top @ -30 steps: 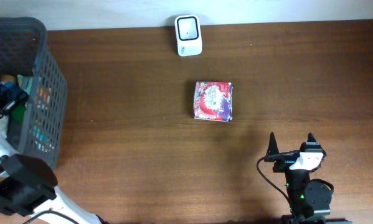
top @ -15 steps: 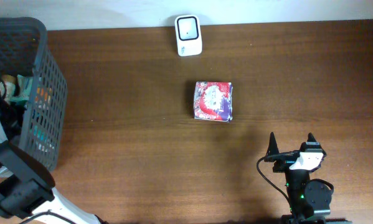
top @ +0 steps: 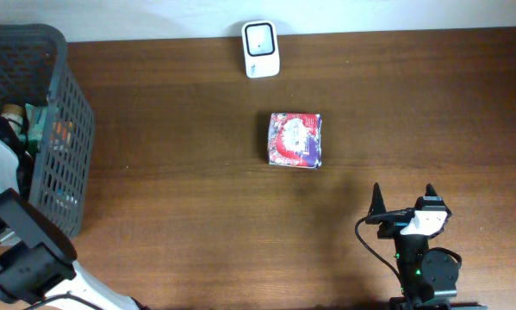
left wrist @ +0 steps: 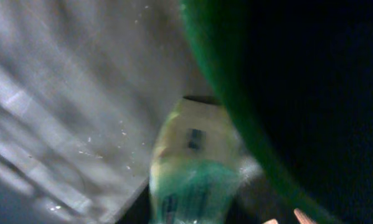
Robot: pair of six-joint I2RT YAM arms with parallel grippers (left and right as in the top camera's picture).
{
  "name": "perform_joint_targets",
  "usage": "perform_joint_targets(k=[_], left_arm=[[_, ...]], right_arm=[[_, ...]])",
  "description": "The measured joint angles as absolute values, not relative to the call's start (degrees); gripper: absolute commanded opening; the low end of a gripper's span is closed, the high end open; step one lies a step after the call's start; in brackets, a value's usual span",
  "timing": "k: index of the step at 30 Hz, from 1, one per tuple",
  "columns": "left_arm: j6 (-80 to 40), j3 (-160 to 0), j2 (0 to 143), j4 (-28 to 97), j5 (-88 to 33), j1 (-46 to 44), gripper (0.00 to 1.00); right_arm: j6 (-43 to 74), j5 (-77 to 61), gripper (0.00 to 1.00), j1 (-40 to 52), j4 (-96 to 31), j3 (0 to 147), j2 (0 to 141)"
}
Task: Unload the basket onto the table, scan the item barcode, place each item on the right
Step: 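Reach the left gripper into the basket toward the small green item, then lift the small green item and hold it under the scanner, then place the green item beside the tissue box and release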
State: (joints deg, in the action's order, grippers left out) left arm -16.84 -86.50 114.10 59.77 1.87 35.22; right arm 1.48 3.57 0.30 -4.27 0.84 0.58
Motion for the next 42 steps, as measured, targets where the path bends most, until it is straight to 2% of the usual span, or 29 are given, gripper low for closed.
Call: perform_joint_targets(k=[2,6,8,13,18,21,23,26,27,32,38,42], left_arm=[[-16.8,-86.6,114.1,60.4,1.8,35.2,0.00],[-16.5,-94.4,114.1,71.4,0.3,35.2,0.00],[-16.5,-106.6,114.0,78.8,-2.2,35.2,0.00],[-16.4,-126.8,112.8,87.9,-4.2,35.2,0.00],[-16.2,-145.6,110.0,90.7,-5.2,35.1,0.00],[-16.1,-149.1,104.6,90.7,-11.6,33.7,0.00],[-14.9,-149.7,101.7,91.1,-17.5,29.3,0.00],[-13.2,-149.5,100.8,93.2,-22.1,17.9,0.00],[-12.5,-148.0,100.9,92.2,-22.9,11.3,0.00],[-11.5,-142.9,103.7,88.5,-15.1,-7.6,0.00],[-11.5,-135.5,110.5,86.8,-7.6,-19.8,0.00],[-11.5,-128.3,117.3,82.5,-3.9,-23.8,0.00]], right_arm=[[1.5,3.6,0.98,0.3,-4.3,0.8,0.6],[1.5,3.6,0.99,0.3,-4.3,0.8,0.6],[1.5,3.6,0.99,0.3,-4.3,0.8,0.6],[1.5,3.6,0.98,0.3,-4.3,0.8,0.6],[1.5,3.6,0.99,0.3,-4.3,0.8,0.6],[1.5,3.6,0.99,0.3,-4.3,0.8,0.6],[1.5,3.6,0.98,0.3,-4.3,0.8,0.6],[1.5,3.6,0.99,0.3,-4.3,0.8,0.6],[1.5,3.6,0.99,0.3,-4.3,0.8,0.6],[1.5,3.6,0.98,0.3,-4.3,0.8,0.6],[1.5,3.6,0.98,0.3,-4.3,0.8,0.6],[1.5,3.6,0.98,0.3,-4.3,0.8,0.6]])
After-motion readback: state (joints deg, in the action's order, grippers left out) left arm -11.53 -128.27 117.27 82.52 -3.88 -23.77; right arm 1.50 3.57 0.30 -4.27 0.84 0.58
